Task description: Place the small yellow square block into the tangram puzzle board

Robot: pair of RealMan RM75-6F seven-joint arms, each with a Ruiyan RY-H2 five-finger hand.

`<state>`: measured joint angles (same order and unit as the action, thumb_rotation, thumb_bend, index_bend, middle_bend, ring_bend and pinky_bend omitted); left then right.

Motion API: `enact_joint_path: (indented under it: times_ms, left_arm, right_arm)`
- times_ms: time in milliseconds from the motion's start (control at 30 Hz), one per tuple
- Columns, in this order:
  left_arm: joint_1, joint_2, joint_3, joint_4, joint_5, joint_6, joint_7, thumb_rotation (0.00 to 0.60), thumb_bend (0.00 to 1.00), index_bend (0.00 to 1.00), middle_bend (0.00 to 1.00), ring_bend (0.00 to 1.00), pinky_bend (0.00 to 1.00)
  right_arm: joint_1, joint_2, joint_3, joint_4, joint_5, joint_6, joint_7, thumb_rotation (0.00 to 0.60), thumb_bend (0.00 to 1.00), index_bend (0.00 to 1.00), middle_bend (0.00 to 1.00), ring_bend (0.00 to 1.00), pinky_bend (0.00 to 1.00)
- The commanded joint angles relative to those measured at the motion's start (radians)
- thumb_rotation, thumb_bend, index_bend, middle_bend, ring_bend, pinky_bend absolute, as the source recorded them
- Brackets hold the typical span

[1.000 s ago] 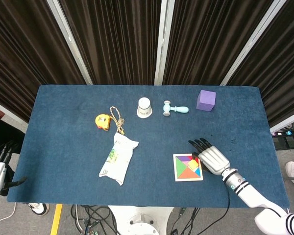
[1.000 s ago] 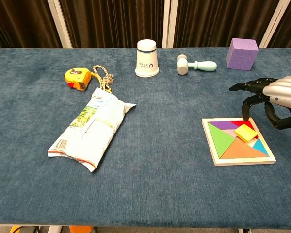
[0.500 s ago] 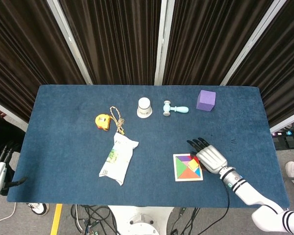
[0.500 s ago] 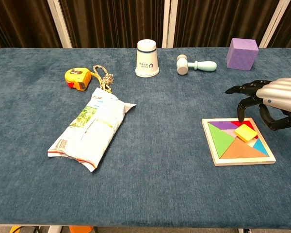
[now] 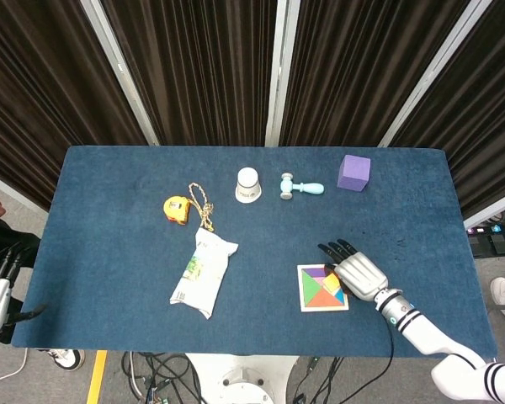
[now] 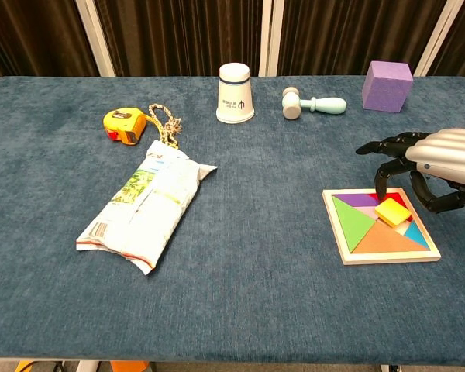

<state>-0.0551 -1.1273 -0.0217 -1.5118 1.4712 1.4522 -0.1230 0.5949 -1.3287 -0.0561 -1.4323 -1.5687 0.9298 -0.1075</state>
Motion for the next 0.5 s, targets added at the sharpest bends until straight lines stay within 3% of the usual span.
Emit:
enact_joint_path:
  times_ms: [33,500]
  left_arm:
    - [0.0,-0.001,0.0,0.002,0.0,-0.001,-0.001,0.6,0.0,0.09,0.02,0.0,0.04]
    - [0.002,-0.002,0.001,0.004,-0.001,0.0,-0.002,0.6,0.0,0.09,0.02,0.0,0.04]
  right_arm:
    - [-0.001,0.002,-0.003,-0.004,-0.004,0.002,-0.003,0.504,0.94,0.38,0.0,0.0,0.0]
    - [-0.002,0.002,-0.013,-0.018,-0.014,0.003,-0.011,0.515,0.94,0.4,0.0,0.0,0.0]
